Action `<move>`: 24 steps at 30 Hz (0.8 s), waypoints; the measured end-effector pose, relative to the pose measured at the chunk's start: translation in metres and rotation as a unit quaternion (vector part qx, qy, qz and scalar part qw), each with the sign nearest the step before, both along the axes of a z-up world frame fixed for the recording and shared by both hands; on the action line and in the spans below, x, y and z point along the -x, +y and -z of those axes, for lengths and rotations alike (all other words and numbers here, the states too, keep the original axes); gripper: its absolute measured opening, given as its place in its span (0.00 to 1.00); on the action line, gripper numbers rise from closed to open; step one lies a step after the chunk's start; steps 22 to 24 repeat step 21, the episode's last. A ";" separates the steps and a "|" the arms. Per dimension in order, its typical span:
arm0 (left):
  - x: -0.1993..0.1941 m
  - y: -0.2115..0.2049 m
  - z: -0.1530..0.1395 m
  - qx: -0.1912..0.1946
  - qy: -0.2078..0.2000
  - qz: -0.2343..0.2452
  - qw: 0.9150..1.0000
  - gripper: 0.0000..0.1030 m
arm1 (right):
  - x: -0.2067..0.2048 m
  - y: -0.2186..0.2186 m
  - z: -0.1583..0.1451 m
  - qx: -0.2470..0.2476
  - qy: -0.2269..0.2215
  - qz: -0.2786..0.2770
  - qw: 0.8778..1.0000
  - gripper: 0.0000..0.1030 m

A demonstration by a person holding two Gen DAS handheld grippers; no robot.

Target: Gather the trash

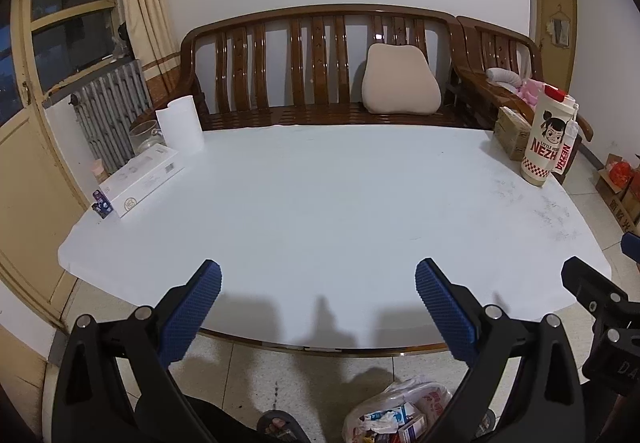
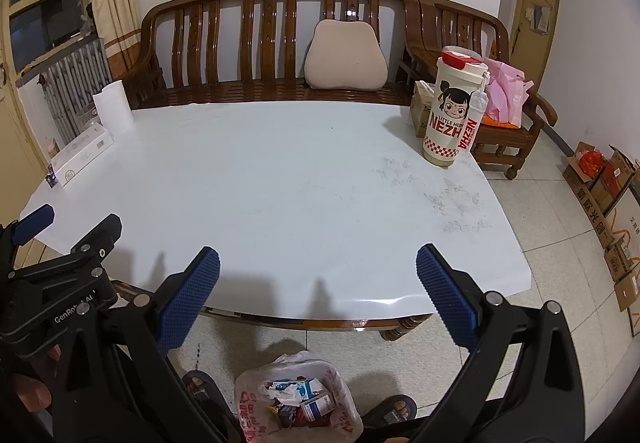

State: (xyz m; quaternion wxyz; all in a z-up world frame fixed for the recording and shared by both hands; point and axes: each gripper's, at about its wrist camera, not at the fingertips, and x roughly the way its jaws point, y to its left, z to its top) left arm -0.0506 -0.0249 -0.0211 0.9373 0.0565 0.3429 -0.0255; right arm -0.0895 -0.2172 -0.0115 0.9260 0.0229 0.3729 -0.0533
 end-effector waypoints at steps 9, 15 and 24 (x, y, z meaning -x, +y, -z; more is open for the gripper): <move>0.000 -0.001 0.001 -0.005 0.001 0.000 1.000 0.92 | 0.001 -0.001 -0.002 0.001 -0.001 0.000 1.000 0.93; 0.000 0.000 0.002 0.014 0.008 0.007 1.000 0.92 | 0.001 -0.001 -0.002 0.001 -0.002 -0.001 1.000 0.93; -0.001 0.001 0.001 0.017 0.010 0.005 1.000 0.92 | 0.001 -0.002 -0.003 0.001 -0.002 0.000 1.000 0.93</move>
